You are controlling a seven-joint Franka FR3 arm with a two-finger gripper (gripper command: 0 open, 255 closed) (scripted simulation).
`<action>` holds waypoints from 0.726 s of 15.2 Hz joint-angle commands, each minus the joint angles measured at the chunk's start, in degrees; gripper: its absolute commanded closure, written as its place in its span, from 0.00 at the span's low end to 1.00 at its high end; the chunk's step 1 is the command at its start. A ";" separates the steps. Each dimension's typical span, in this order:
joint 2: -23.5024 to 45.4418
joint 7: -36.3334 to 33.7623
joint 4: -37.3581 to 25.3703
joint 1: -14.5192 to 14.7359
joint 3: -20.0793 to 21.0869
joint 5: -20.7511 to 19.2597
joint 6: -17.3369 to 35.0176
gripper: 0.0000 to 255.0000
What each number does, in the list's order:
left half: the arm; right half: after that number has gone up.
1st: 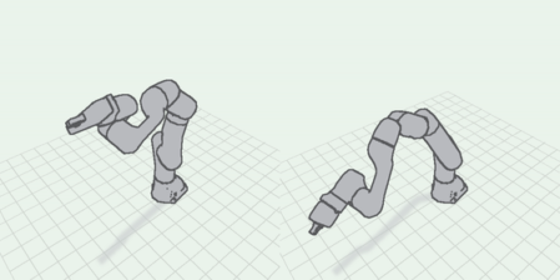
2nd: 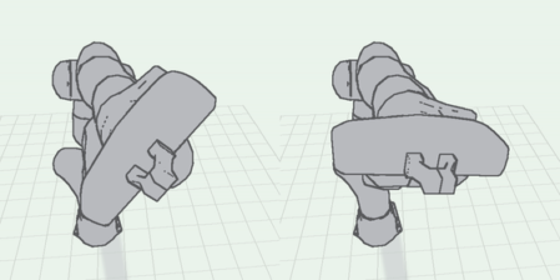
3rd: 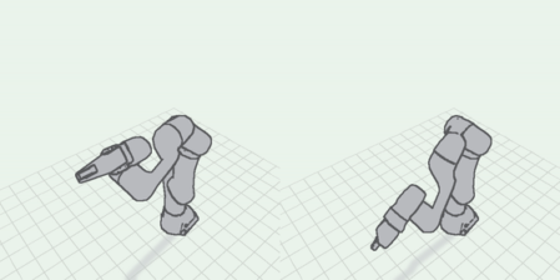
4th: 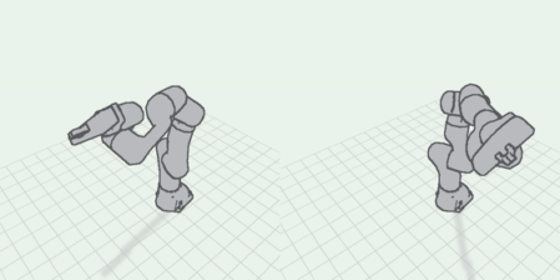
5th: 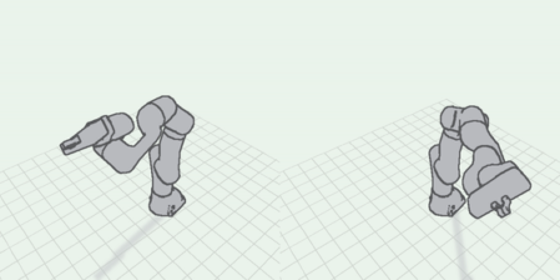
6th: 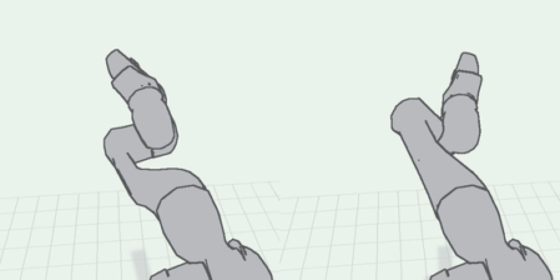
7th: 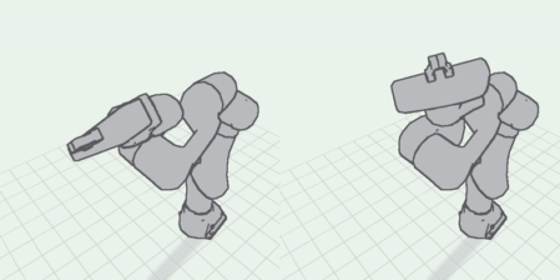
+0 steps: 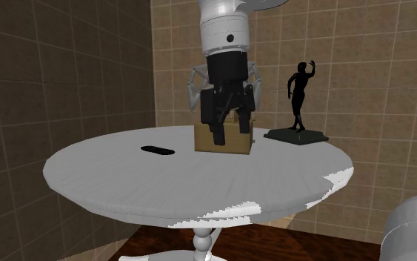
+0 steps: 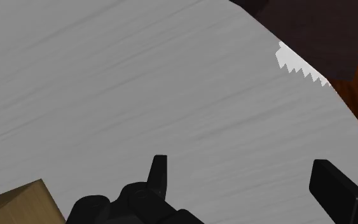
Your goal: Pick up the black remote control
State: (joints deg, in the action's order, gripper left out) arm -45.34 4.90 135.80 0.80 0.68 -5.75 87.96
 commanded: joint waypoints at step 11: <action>22.08 1.71 -12.66 0.00 -2.07 0.94 10.52 0.00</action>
State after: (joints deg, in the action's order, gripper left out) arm -25.33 6.49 124.01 0.77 -1.21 -4.97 97.14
